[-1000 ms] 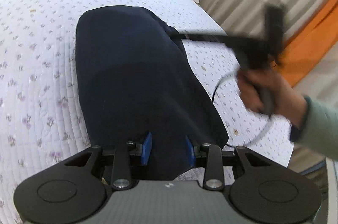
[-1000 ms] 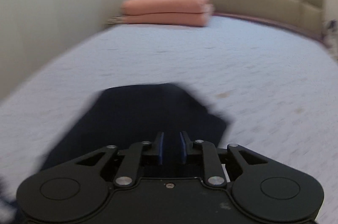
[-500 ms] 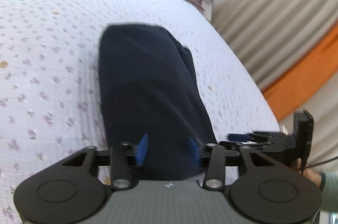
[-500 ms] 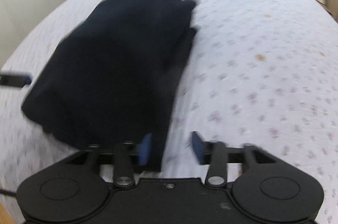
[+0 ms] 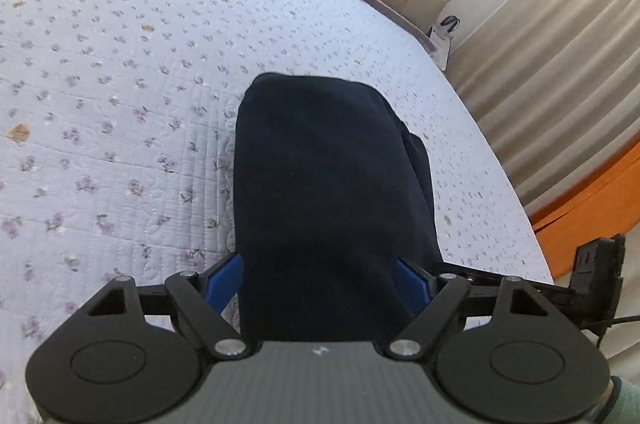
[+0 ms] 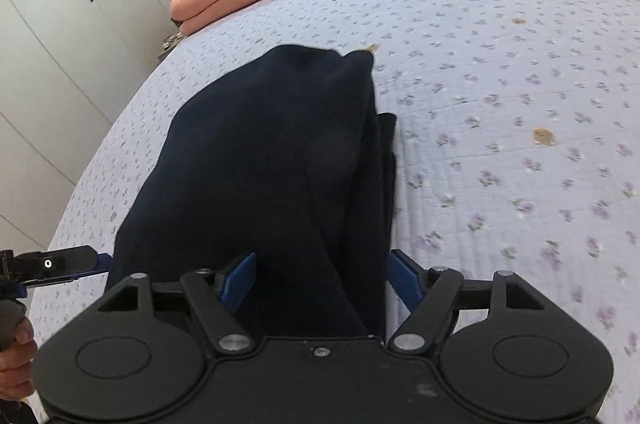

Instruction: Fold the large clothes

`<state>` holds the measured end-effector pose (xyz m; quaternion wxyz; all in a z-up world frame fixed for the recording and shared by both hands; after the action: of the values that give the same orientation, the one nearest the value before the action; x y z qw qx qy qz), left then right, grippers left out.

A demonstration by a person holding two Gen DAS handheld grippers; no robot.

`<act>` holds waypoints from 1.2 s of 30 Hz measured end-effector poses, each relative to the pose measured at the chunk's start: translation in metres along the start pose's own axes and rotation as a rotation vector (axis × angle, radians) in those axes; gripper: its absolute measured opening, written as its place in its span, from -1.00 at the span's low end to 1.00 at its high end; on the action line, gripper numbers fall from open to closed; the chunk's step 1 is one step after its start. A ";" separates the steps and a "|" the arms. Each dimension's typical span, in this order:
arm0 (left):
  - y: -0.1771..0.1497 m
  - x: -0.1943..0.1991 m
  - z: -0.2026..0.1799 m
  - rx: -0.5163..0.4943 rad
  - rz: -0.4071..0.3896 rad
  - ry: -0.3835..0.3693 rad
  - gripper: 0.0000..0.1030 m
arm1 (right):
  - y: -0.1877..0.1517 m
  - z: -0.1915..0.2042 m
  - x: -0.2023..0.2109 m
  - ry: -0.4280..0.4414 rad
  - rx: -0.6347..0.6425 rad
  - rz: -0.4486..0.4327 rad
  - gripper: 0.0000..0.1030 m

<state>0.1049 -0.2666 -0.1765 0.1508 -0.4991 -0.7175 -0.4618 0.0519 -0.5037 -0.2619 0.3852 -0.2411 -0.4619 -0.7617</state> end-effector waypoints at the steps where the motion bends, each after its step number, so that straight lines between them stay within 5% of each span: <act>1: 0.000 -0.004 0.003 0.011 0.006 -0.007 0.62 | 0.000 -0.003 -0.004 -0.002 0.000 0.010 0.67; 6: -0.003 -0.031 0.024 0.106 0.075 -0.060 0.74 | -0.004 -0.025 -0.022 0.045 -0.091 0.061 1.00; 17: -0.012 -0.071 0.050 0.262 0.120 -0.230 0.97 | 0.001 -0.033 -0.031 0.214 -0.095 0.119 1.00; 20: -0.012 -0.076 0.045 0.250 0.093 -0.228 0.92 | 0.002 -0.033 -0.036 0.260 -0.134 0.116 0.87; 22: -0.014 -0.071 0.042 0.236 0.066 -0.232 0.67 | 0.002 -0.028 -0.036 0.289 -0.138 0.116 0.36; 25: -0.011 -0.059 0.042 0.222 0.025 -0.284 0.36 | 0.002 -0.020 -0.033 0.310 -0.141 0.095 0.17; 30: 0.011 -0.021 0.030 0.170 -0.058 -0.395 0.29 | 0.008 0.012 -0.008 0.362 -0.146 0.009 0.06; 36: 0.028 0.076 0.030 0.072 -0.157 -0.460 0.30 | -0.004 0.096 0.048 0.406 -0.084 -0.097 0.07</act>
<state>0.1008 -0.1965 -0.1262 -0.0352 -0.5284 -0.7855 -0.3203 0.0218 -0.4343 -0.1852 0.4230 -0.0761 -0.3537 -0.8308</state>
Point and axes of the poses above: each gripper's, at about its wrist camera, not at the fingertips, and x roughly against the way its jaws point, z to its left, y to its top, the point moved 3 cm from there along -x, roughly the way its jaws point, and after that the axes turned 1 degree about y, right-handed, at the moved point
